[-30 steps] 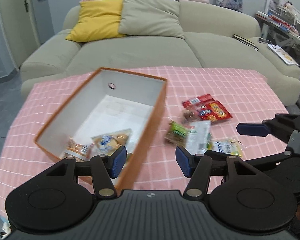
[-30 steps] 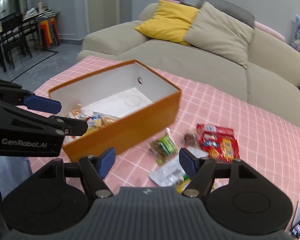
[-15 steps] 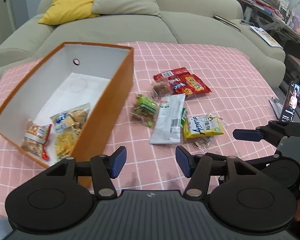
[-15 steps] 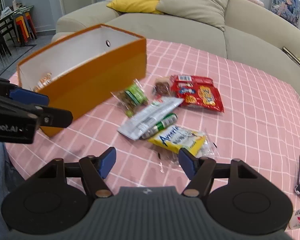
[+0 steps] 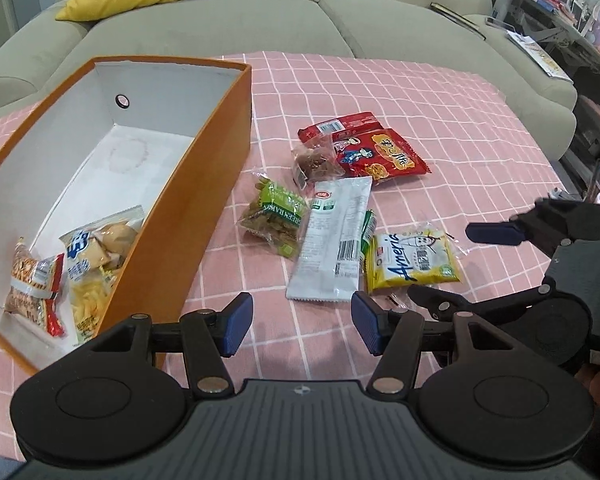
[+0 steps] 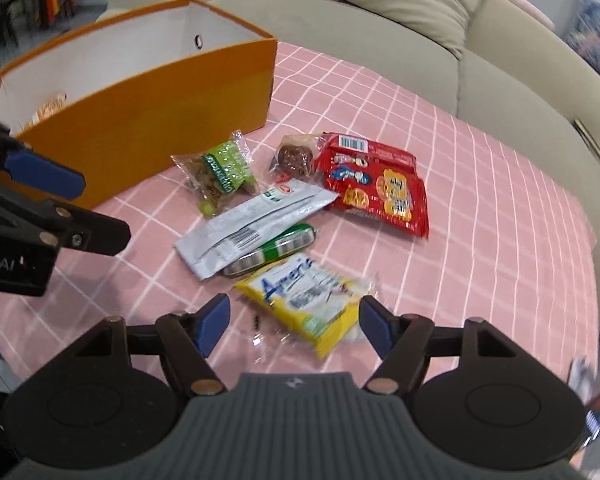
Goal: Organize snacks
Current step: 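Withdraw both tools from the box back toward the remaining snacks, then grasp the white wrapper with the left tool while the right tool grasps the yellow America bag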
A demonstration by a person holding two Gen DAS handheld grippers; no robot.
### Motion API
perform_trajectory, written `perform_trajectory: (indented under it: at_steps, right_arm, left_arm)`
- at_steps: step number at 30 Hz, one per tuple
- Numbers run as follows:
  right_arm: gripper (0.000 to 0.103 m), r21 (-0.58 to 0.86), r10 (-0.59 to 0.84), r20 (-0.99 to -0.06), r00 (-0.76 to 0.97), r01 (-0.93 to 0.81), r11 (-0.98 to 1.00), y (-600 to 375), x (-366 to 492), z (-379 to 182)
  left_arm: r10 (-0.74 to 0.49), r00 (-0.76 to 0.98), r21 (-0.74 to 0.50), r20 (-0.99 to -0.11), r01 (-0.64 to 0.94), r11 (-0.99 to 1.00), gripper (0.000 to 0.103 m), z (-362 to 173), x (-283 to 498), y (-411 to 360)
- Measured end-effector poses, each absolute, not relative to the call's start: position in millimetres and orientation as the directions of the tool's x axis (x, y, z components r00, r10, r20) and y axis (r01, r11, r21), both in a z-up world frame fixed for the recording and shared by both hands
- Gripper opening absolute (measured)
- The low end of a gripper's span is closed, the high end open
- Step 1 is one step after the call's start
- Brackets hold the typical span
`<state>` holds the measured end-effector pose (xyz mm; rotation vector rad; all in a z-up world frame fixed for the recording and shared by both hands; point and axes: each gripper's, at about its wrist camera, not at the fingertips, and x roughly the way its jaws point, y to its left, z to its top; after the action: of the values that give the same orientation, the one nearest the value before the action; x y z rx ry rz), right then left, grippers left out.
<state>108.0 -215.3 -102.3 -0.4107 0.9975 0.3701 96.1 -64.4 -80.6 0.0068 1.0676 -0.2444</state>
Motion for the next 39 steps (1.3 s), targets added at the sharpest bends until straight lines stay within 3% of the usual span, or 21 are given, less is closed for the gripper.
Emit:
perform_trajectory:
  at_steps: [9, 18, 20, 22, 25, 30, 31, 32, 34, 39]
  right_arm:
    - [0.064, -0.232, 0.133, -0.879, 0.457, -0.655, 0.719, -206.2, 117.2, -125.3]
    - [0.031, -0.184, 0.156, -0.899, 0.408, -0.677, 0.713, -211.6, 128.1, -138.0]
    - [0.015, -0.147, 0.183, -0.902, 0.391, -0.677, 0.721, -214.1, 130.6, -133.9]
    - [0.006, -0.098, 0.212, -0.905, 0.368, -0.667, 0.739, -217.8, 134.5, -128.9]
    - [0.000, -0.043, 0.247, -0.904, 0.349, -0.649, 0.760, -223.3, 141.1, -121.8]
    - [0.000, 0.004, 0.293, -0.892, 0.343, -0.642, 0.766, -228.6, 152.5, -114.2]
    - [0.011, -0.001, 0.292, -0.894, 0.341, -0.652, 0.758, -227.8, 153.9, -115.8]
    - [0.034, -0.009, 0.288, -0.898, 0.334, -0.666, 0.746, -226.3, 154.8, -118.4]
    - [0.054, -0.034, 0.287, -0.893, 0.346, -0.689, 0.724, -227.2, 154.7, -120.3]
    - [0.066, -0.010, 0.294, -0.905, 0.307, -0.707, 0.707, -233.1, 166.0, -133.5]
  left_arm:
    - [-0.192, 0.414, -0.108, -0.890, 0.218, 0.970, 0.067, -92.5, 116.8, -72.7]
    - [-0.202, 0.394, -0.118, -0.897, 0.228, 0.966, 0.067, -99.4, 126.5, -75.4]
    - [-0.211, 0.391, -0.124, -0.896, 0.235, 0.964, 0.067, -100.6, 128.3, -77.4]
    - [-0.221, 0.387, -0.132, -0.895, 0.244, 0.961, 0.067, -102.2, 130.5, -80.2]
    - [-0.223, 0.379, -0.133, -0.898, 0.249, 0.959, 0.067, -106.4, 135.8, -84.5]
    - [-0.229, 0.357, -0.134, -0.906, 0.270, 0.953, 0.067, -117.5, 148.3, -91.1]
    - [-0.237, 0.355, -0.142, -0.905, 0.273, 0.951, 0.067, -119.5, 150.9, -91.5]
    - [-0.246, 0.350, -0.151, -0.904, 0.276, 0.949, 0.070, -121.6, 153.4, -91.3]
    - [-0.258, 0.343, -0.165, -0.904, 0.276, 0.947, 0.073, -126.6, 159.4, -91.1]
    - [-0.288, 0.327, -0.203, -0.900, 0.269, 0.941, 0.078, -135.0, 172.0, -91.9]
